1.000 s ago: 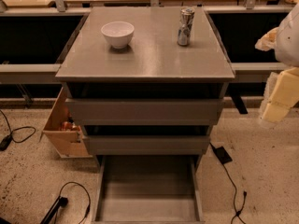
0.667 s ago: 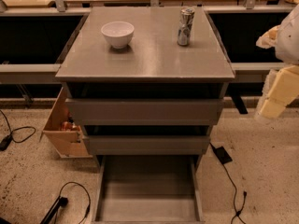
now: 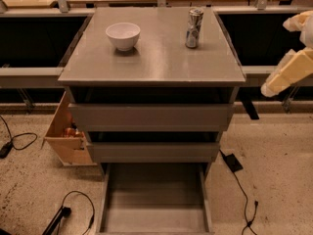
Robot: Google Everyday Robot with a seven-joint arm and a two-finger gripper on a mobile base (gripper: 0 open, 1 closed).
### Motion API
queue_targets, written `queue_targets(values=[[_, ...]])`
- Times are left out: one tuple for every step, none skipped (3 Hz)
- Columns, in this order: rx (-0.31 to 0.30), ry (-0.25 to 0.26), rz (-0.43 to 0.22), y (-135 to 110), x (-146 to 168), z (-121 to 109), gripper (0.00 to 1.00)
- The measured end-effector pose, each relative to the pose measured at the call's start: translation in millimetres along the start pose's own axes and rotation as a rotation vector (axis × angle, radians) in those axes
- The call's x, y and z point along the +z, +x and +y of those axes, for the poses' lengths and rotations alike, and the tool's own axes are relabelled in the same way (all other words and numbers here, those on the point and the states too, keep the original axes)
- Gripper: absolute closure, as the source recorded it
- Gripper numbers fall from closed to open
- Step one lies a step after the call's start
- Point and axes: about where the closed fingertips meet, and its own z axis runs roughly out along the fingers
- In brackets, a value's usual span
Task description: Place redbull can into bottom drawer
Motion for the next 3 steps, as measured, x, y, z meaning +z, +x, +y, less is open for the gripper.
queue_targets(values=[[0.086,0.093,-0.17,-0.4,9.4,-54.3,0.0],[0.145,0.158,-0.33,-3.9,22.9,-98.3,0.0],[0.145,0.158,-0.331,-4.0,23.1,-98.4,0.0]])
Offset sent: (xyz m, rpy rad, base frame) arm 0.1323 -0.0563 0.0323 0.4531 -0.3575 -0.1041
